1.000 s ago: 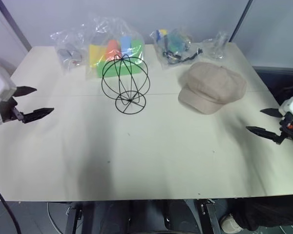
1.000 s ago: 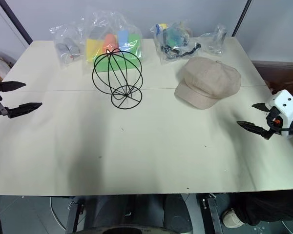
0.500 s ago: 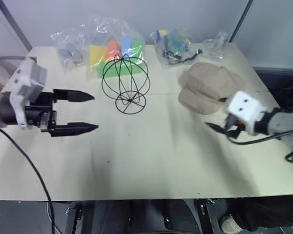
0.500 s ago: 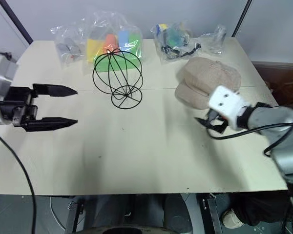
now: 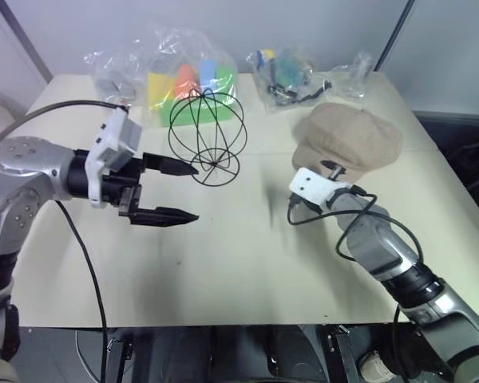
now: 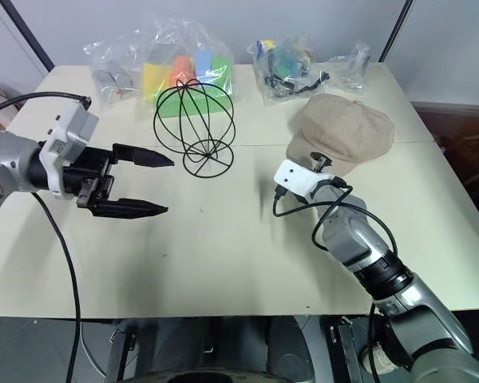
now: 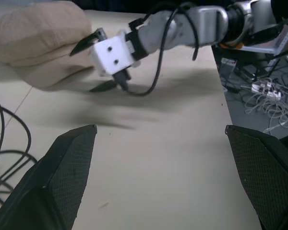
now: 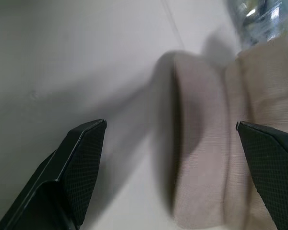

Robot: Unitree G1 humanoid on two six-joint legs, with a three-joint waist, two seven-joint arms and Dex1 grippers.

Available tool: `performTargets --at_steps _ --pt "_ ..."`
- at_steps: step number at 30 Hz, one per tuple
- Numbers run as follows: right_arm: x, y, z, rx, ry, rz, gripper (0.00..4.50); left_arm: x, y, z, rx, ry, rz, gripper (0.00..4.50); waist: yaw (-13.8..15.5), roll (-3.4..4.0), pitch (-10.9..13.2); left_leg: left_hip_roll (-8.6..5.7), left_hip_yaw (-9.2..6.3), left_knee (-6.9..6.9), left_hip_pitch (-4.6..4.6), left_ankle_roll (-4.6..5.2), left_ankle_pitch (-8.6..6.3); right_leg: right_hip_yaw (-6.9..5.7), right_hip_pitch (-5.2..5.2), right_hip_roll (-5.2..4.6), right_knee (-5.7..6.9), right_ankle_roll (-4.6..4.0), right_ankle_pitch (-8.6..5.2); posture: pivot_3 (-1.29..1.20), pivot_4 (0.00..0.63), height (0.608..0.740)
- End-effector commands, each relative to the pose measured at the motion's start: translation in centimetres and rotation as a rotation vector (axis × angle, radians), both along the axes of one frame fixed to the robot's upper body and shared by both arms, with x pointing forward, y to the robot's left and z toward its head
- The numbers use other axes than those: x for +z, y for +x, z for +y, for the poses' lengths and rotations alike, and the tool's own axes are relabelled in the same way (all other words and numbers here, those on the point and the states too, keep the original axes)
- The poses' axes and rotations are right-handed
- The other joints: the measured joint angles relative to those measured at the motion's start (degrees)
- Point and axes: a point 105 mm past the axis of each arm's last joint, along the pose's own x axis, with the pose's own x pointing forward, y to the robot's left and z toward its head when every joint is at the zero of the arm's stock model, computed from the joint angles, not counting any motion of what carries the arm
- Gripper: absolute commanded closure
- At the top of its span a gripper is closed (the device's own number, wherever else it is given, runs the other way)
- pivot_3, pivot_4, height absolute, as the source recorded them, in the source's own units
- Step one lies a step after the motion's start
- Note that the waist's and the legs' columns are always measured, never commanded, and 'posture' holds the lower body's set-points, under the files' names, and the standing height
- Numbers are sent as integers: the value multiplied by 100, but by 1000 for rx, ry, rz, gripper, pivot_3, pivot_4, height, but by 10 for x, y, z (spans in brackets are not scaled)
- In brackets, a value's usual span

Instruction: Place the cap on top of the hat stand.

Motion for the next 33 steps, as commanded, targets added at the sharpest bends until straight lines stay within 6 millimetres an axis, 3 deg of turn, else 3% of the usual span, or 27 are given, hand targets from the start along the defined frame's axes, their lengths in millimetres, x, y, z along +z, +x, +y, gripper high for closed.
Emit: performTargets --at_steps 1,7,13,22,25,28,33 --pt "-7 18 -13 -46 -101 -28 69 10 1 0 8 -3 -57 0 -6 -1 0 1 0 -1 3 0 0 1 2 1 0 0 0 0 150 740" --pt "-11 41 -22 -70 -155 -53 69 13 2 3 38 -15 -66 0 7 -11 -7 1 -2 4 8 0 0 1 11 1 1 0 1 0 150 740" --pt "-21 49 -27 -59 -161 -25 69 18 3 6 69 -32 -73 0 6 -23 -14 1 -5 4 15 0 0 0 20 2 0 -1 1 0 150 740" --pt "-23 50 -27 -51 -131 -21 4452 20 2 8 93 -37 -81 0 2 -31 -18 1 -8 4 19 0 0 -1 26 2 -1 -2 1 0 150 740" --pt "-20 51 -30 -68 -109 -30 4452 23 2 11 116 -47 -90 0 -1 -34 -20 2 -9 3 21 0 0 -2 27 4 -1 -2 1 0 150 740" --pt "9 51 -31 -54 -85 -118 4452 33 3 19 181 -99 -105 0 4 -33 -20 2 -9 2 19 0 0 -1 25 4 -1 -2 1 0 150 740" --pt "90 40 -7 79 -71 -343 4452 49 2 41 338 -189 -157 0 -8 -22 -8 2 -5 0 6 0 0 4 6 2 0 -1 1 0 150 740"
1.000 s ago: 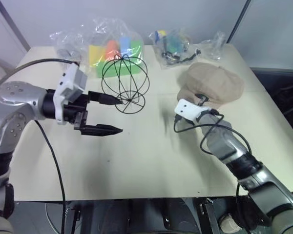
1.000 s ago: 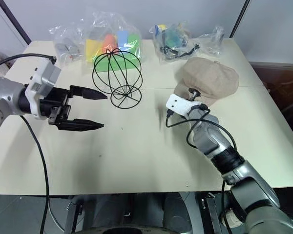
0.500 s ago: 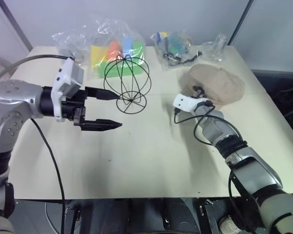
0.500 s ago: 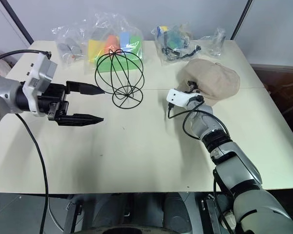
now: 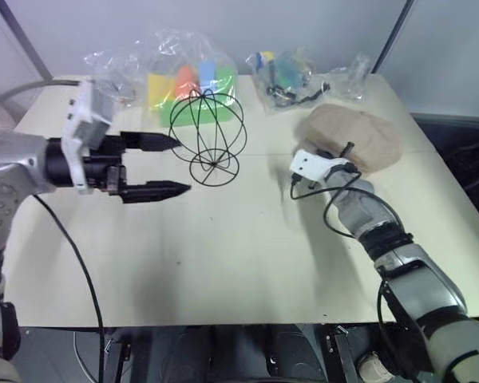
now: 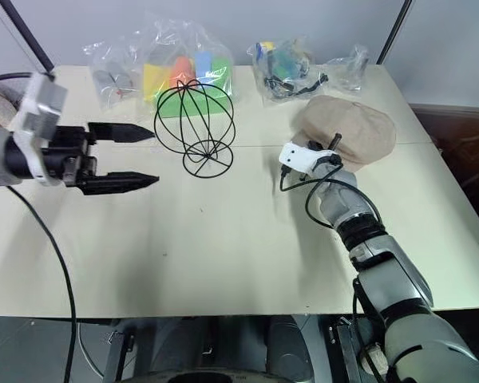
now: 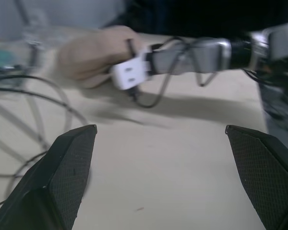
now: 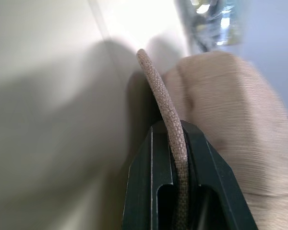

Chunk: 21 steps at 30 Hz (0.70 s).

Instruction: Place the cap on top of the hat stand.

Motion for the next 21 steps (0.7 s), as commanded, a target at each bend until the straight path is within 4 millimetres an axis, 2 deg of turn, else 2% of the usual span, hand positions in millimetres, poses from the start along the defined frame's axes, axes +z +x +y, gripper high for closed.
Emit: performTargets --at_steps 1,3,4,5,7,9,10,11,13,15,17,21 --pt "94 -12 37 176 25 -256 4452 26 -6 23 142 -72 -98 0 -41 2 7 1 1 -2 0 0 0 1 -3 1 1 0 0 0 150 740" --pt "144 -30 76 343 34 -393 4452 31 -8 44 258 -116 -116 0 -151 9 14 7 1 -7 -1 0 0 6 -14 2 8 0 0 0 150 740" --pt "159 -38 91 404 43 -438 4452 31 -9 53 299 -123 -120 0 -203 11 16 11 0 -11 -1 0 0 9 -22 4 15 0 0 0 150 740" --pt "166 -42 99 436 49 -458 4452 30 -10 57 320 -125 -122 0 -254 12 16 19 3 -16 0 0 0 16 -33 8 19 0 1 0 150 740" --pt "182 -59 134 591 73 -507 4452 30 -13 70 379 -135 -127 0 -279 9 14 38 2 -28 4 -1 0 15 -35 26 24 -3 1 0 150 740" --pt "185 -76 166 746 88 -519 4452 30 -15 77 416 -140 -130 0 -270 2 10 56 2 -34 4 -2 -1 14 -36 43 18 -5 1 0 150 740" --pt "184 -81 174 793 84 -515 4452 30 -16 78 424 -140 -130 0 -265 1 10 61 4 -43 5 -2 -1 11 -36 44 16 -6 1 0 150 740" --pt "182 -86 182 836 75 -515 4452 29 -17 79 429 -137 -130 0 -246 0 10 70 4 -48 5 -3 0 10 -36 44 12 -10 3 0 150 740" --pt "163 -94 204 937 34 -458 4452 27 -18 81 442 -131 -129 0 -203 -2 11 69 8 -48 4 -10 4 10 -34 38 5 -18 8 0 150 740" --pt "135 -98 220 1005 3 -366 4452 27 -19 82 446 -129 -130 0 -165 -5 9 67 9 -45 4 -12 5 13 -30 35 -3 -26 15 0 150 740" --pt "103 -98 230 1036 -53 -290 4452 27 -20 81 447 -126 -131 0 -127 -15 5 68 10 -45 6 -12 5 13 -28 36 -6 -31 18 0 150 740" --pt "62 -101 240 1070 -177 -246 4452 27 -21 78 442 -118 -133 0 -135 -16 5 67 10 -46 6 -18 8 12 -30 38 -6 -38 22 0 150 740"
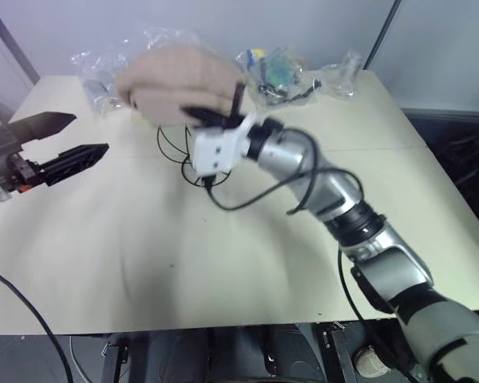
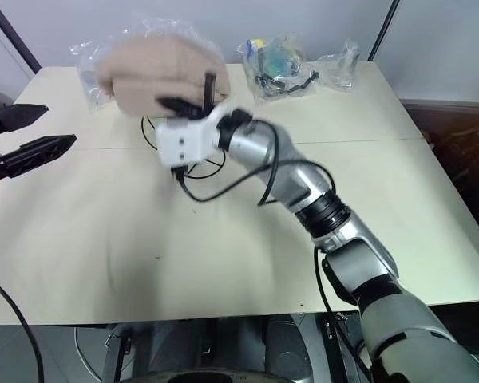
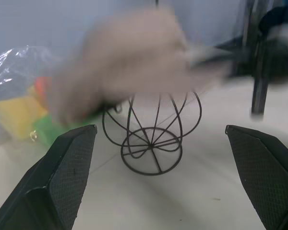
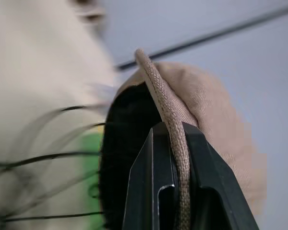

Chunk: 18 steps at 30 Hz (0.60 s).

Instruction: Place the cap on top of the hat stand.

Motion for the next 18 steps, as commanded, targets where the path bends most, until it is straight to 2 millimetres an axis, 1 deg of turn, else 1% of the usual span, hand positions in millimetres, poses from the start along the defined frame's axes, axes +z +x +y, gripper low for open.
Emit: performTargets --at_steps 1,3,5,8,11,12,13,17,18 --pt "-24 -6 11 38 -94 -49 4452 14 -8 -5 -12 38 -59 0 -17 0 0 0 0 -1 3 -2 1 0 0 4 0 -3 2 0 150 740" --pt "-38 -4 12 29 -139 -64 4452 14 -8 -6 -21 44 -55 0 -40 0 0 1 0 -11 10 -8 5 0 -3 15 1 -10 6 0 150 740" --pt "-47 -2 12 16 -156 -62 4452 14 -6 -9 -34 54 -51 0 -42 -1 -1 1 5 -38 17 -31 18 -1 -6 18 1 -12 6 0 150 740" --pt "-53 2 11 -7 -158 -60 4452 9 -2 -14 -56 85 -33 0 -25 -1 0 3 2 -45 18 -45 26 -4 -8 25 4 -16 7 0 150 740" --pt "-54 3 12 -15 -130 -28 3482 -1 1 -23 -90 125 -10 0 -5 -2 -1 3 2 -43 19 -47 28 -4 -6 25 4 -19 10 0 150 740" --pt "-55 2 12 -17 -126 -15 3089 -3 2 -26 -102 133 -5 0 7 -3 0 3 2 -43 18 -47 28 -5 -5 25 3 -19 10 0 150 740" --pt "-56 1 11 -17 -125 -11 2485 -6 3 -30 -117 144 -1 0 7 -4 0 3 1 -43 16 -46 28 -6 -5 24 2 -19 10 0 150 740" --pt "-55 -8 0 5 -144 -34 616 -10 5 -44 -165 176 -2 0 7 -4 2 3 1 -43 12 -46 28 -6 -8 24 0 -19 10 0 150 740" --pt "-55 -11 -4 11 -152 -27 616 -10 5 -46 -173 181 -5 0 13 -4 2 3 0 -43 11 -46 28 -7 -9 24 0 -19 10 0 150 740"
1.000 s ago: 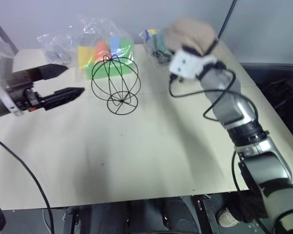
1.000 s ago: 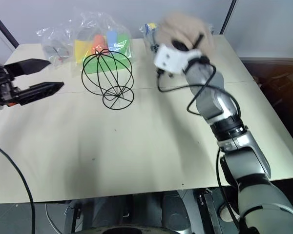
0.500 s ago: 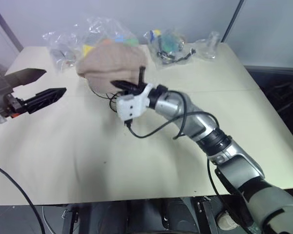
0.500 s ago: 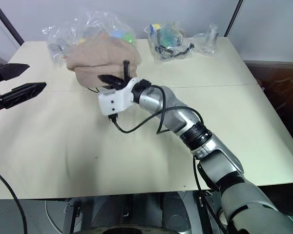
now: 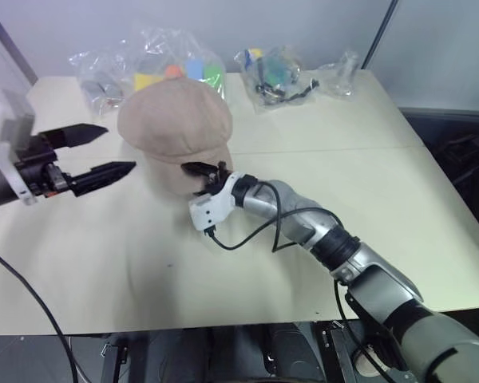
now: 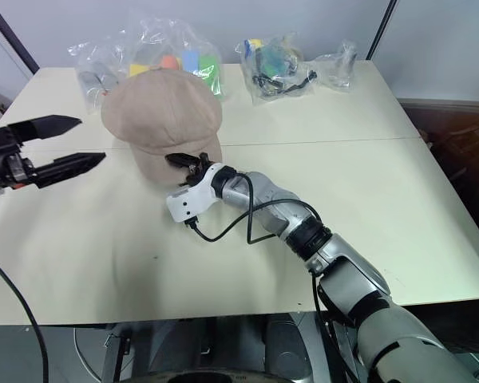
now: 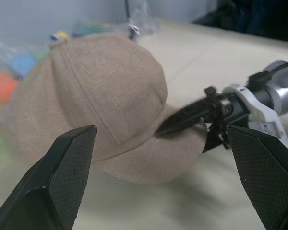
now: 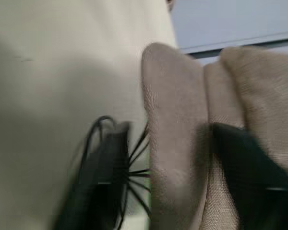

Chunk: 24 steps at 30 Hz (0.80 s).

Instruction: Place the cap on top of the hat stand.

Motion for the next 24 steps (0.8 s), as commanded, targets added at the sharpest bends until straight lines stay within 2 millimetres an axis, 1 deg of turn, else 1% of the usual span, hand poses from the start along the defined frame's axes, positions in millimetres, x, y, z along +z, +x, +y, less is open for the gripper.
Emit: performTargets --at_steps 1,5,7,9,15,17,19,21,24 --pt "25 -11 -11 38 46 -39 616 10 -2 -13 -40 49 -72 0 -1 -1 0 0 -1 1 -1 0 0 -1 0 0 0 0 0 0 150 740" --pt "40 -14 -33 13 86 -28 616 3 -1 -21 -71 78 -72 0 0 -1 0 0 0 1 -1 0 0 -1 1 0 0 1 0 0 150 740" --pt "45 -16 -38 13 108 -10 616 1 -1 -23 -82 83 -72 0 -6 -1 1 0 0 1 0 0 0 -2 1 0 0 1 0 0 150 740" --pt "46 -18 -40 19 121 7 616 1 0 -24 -86 86 -73 0 -10 -1 1 2 1 0 0 1 0 -1 0 2 0 1 0 0 150 740" --pt "25 -28 -58 12 90 176 616 -2 0 -28 -121 107 -72 0 19 -4 2 2 0 2 -2 1 0 -2 3 2 -3 1 0 0 150 740" --pt "20 -29 -60 9 75 196 616 -3 0 -28 -126 111 -73 0 12 -4 2 2 2 5 -1 2 0 -2 6 1 -6 1 0 0 150 740" --pt "9 -31 -61 9 55 247 616 -2 1 -28 -127 111 -77 0 7 -4 2 3 1 4 0 2 0 -3 6 2 -5 0 0 0 150 740" --pt "3 -34 -69 -10 62 315 58 -2 1 -29 -137 117 -78 0 13 -4 2 3 0 2 1 2 0 -4 6 4 -5 0 -1 0 150 740" --pt "5 -38 -85 -50 86 389 11 -5 0 -32 -161 142 -73 0 17 -3 3 3 0 2 -3 3 -1 -4 5 3 -7 1 -1 0 150 740"
